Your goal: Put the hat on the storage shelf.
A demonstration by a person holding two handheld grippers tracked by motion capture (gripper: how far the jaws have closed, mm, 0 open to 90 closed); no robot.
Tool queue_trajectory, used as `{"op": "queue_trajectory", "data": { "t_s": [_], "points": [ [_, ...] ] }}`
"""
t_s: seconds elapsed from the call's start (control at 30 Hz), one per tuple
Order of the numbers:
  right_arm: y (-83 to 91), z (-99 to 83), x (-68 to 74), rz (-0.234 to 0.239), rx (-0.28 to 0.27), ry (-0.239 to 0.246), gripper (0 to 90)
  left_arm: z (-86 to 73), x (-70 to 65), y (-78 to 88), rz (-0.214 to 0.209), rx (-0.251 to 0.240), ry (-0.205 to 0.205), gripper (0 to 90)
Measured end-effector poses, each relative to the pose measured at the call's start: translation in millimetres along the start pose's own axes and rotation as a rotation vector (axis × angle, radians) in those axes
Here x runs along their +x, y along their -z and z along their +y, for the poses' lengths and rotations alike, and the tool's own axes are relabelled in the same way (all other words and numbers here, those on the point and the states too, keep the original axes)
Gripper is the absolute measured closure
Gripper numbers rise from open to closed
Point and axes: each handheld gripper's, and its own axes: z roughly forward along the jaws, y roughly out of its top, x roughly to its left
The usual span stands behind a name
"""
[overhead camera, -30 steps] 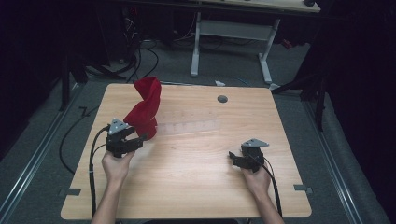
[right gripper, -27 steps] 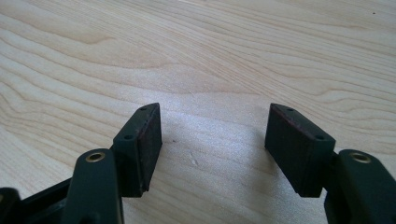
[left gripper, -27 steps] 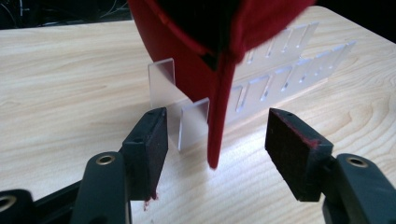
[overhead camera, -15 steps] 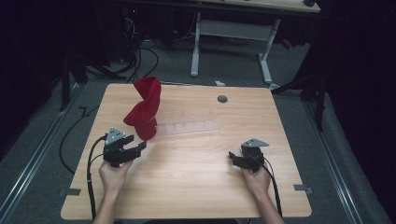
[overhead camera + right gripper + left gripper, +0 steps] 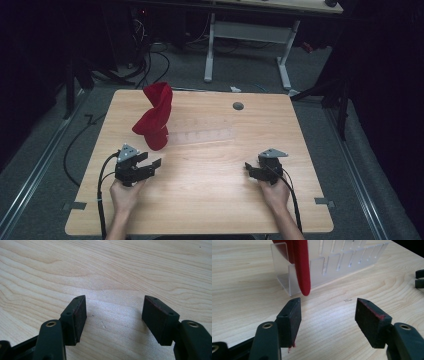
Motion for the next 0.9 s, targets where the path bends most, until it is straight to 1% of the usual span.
{"op": "queue_trajectory", "data": {
  "t_s": [0.17,0.3,0.37,0.47,0.57,0.63,0.7,0.73,0.77,0.9],
  "points": [
    [0.0,0.0,0.0,0.000,0.000,0.000,36.6,-10.9,0.3,-3.0,0.005,0.025,-0.006,37.9],
    [0.0,0.0,0.0,0.000,0.000,0.000,36.6,-22.5,2.6,-7.6,0.028,0.054,-0.019,37.6],
    [0.0,0.0,0.0,0.000,0.000,0.000,36.6,-29.7,3.7,-10.6,0.043,0.072,-0.037,37.6],
    [0.0,0.0,0.0,0.000,0.000,0.000,36.5,-37.7,5.4,-14.8,0.064,0.084,-0.057,36.9],
    [0.0,0.0,0.0,0.000,0.000,0.001,36.5,-46.4,8.3,-19.7,0.090,0.108,-0.090,36.0],
    [0.0,0.0,0.0,0.000,0.000,0.001,36.5,-51.2,10.0,-22.7,0.110,0.115,-0.116,34.9],
    [0.0,0.0,0.0,0.000,0.000,0.001,36.5,-54.7,10.0,-23.4,0.112,0.099,-0.146,34.5],
    [0.0,0.0,0.0,0.000,0.000,0.001,36.5,-55.6,9.7,-24.2,0.120,0.096,-0.159,34.4],
    [0.0,0.0,0.1,0.000,0.000,0.001,36.5,-55.7,9.6,-24.7,0.126,0.096,-0.164,34.3],
    [0.0,-0.1,0.1,0.001,-0.001,0.001,36.4,-55.8,9.4,-25.3,0.131,0.092,-0.158,32.4]
  ]
}}
